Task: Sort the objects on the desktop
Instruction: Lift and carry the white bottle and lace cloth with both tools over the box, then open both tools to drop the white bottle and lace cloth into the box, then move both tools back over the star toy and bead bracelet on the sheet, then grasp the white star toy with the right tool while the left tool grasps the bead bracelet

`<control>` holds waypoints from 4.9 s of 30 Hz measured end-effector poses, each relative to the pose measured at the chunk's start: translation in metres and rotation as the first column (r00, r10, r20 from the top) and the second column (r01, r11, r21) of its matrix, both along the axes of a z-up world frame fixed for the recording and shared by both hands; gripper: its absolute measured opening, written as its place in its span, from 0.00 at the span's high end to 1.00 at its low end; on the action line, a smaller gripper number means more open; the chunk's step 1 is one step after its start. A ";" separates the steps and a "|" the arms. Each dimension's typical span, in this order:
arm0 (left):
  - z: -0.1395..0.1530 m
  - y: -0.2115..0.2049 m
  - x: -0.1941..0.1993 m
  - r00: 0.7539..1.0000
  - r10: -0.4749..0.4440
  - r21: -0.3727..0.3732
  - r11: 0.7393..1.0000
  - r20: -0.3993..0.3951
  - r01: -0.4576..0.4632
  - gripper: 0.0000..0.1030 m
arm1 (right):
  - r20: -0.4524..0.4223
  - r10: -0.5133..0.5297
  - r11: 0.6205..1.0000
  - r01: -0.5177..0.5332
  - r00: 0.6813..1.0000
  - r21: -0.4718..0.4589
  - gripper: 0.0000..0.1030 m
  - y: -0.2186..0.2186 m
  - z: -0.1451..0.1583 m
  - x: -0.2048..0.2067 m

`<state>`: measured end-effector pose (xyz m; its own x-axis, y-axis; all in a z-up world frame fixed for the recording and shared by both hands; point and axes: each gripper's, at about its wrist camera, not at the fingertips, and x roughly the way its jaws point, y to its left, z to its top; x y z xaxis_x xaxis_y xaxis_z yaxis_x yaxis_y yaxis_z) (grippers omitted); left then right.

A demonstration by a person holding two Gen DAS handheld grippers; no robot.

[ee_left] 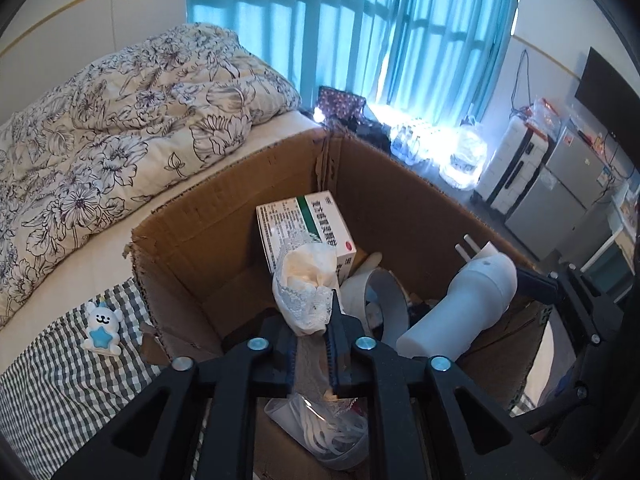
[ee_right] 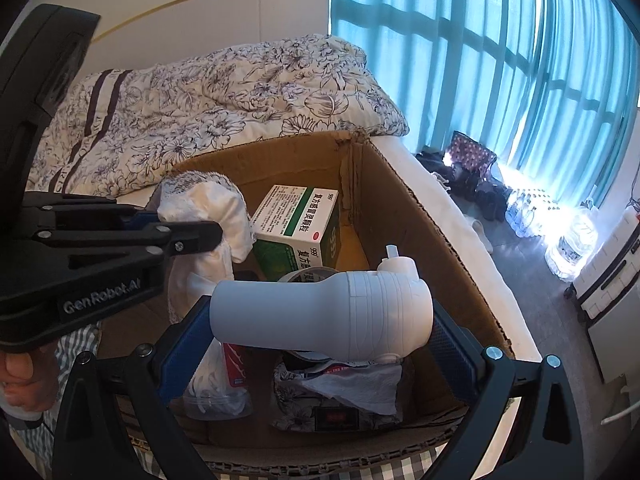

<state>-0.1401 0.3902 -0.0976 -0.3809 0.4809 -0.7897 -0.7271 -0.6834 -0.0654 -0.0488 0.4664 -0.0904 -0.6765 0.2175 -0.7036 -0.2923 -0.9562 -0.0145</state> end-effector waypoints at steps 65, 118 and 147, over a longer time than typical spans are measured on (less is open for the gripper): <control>0.149 -0.259 0.032 0.926 0.324 0.306 0.917 -0.193 -0.257 0.00 | -0.250 0.109 0.993 -0.093 0.962 0.076 0.00 -0.171 0.113 0.037; -0.083 -0.302 -0.066 0.923 0.382 0.033 0.923 0.046 -0.383 0.00 | 0.080 0.208 0.967 -0.193 0.975 -0.166 0.19 -0.188 -0.068 -0.169; -0.162 -0.255 -0.074 0.922 0.372 -0.064 0.928 0.109 -0.367 0.36 | 0.149 0.258 0.950 -0.222 0.955 -0.221 0.26 -0.177 -0.133 -0.269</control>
